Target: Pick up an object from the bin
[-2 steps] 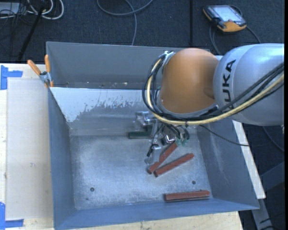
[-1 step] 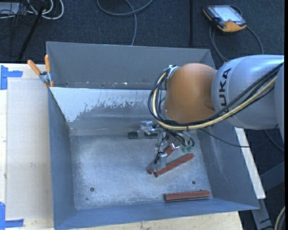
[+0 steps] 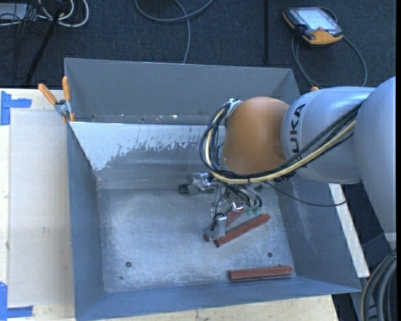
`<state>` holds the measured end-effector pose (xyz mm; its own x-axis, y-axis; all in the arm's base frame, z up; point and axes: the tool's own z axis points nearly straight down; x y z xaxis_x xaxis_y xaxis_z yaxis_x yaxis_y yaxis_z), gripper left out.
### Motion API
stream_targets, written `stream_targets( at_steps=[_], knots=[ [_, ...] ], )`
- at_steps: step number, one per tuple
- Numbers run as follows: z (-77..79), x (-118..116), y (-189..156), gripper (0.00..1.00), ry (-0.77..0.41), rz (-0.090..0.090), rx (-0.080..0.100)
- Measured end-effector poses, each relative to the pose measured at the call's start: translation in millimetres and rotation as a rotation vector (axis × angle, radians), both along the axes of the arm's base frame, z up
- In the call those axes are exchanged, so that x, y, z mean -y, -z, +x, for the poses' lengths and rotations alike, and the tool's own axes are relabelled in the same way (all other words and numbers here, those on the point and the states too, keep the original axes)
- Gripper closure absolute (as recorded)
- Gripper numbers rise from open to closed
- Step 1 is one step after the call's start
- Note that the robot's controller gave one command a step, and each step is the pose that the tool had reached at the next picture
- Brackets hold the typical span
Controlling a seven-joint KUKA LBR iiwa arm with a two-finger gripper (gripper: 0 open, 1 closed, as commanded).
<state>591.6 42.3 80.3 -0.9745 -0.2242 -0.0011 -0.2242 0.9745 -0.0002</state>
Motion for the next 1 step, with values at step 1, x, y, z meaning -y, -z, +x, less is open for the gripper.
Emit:
stream_targets(
  at_steps=[1],
  knots=[
    [-12.2,40.4,1.6,0.0,-0.114,0.003,-0.001]
  ],
)
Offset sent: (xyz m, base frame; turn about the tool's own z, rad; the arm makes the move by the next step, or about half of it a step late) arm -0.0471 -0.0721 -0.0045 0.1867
